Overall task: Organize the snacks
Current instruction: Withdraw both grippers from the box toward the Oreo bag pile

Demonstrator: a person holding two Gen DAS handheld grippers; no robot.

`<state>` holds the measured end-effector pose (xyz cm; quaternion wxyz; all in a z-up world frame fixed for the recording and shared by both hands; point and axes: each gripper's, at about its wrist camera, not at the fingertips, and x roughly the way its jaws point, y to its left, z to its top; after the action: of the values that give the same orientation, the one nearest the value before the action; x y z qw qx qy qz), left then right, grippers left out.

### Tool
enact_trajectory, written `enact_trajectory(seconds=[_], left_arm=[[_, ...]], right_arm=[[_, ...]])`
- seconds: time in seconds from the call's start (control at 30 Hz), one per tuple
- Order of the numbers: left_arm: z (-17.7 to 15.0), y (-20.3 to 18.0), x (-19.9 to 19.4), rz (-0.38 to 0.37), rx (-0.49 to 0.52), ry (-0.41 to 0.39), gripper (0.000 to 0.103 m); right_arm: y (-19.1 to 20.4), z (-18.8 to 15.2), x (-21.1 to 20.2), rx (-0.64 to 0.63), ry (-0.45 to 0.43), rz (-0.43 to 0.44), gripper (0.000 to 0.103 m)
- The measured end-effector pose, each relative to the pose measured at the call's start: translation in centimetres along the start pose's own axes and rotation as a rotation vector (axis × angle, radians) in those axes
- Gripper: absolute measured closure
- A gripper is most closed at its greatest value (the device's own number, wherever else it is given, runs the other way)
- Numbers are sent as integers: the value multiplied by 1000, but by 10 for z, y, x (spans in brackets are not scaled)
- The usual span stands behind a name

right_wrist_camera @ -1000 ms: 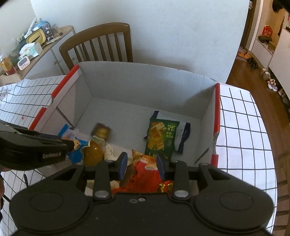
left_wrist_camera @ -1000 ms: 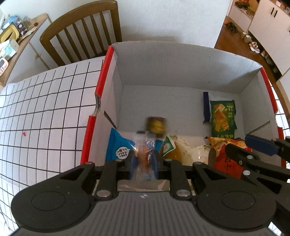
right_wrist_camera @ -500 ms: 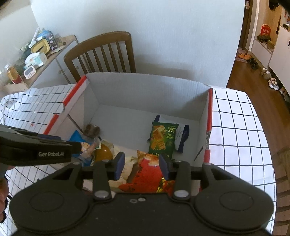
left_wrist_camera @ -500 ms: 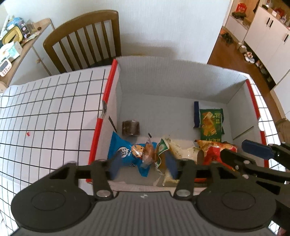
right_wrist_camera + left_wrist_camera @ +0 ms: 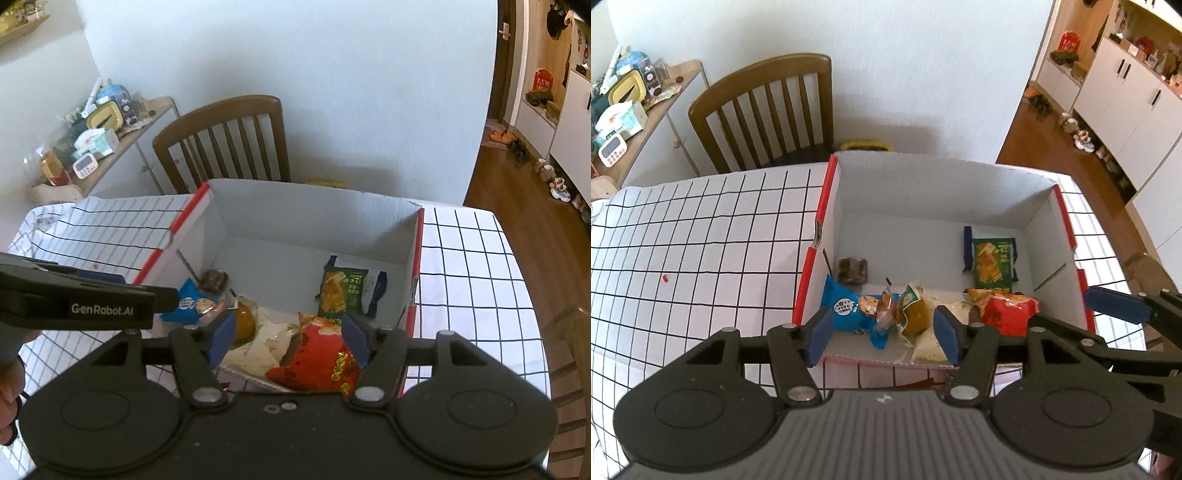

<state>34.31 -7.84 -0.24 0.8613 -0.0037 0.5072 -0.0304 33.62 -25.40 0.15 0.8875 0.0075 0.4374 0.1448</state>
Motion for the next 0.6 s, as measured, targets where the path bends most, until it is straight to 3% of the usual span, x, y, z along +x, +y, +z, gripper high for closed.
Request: enact_trajectory(seconds=[0.17, 0.6], left_arm=[[-9, -1, -21, -22, 7, -35, 44], [-42, 8, -67, -35, 20, -123, 36]], right_arm=[[7, -4, -19, -13, -37, 20, 30], [25, -24, -61, -66, -104, 77, 20]])
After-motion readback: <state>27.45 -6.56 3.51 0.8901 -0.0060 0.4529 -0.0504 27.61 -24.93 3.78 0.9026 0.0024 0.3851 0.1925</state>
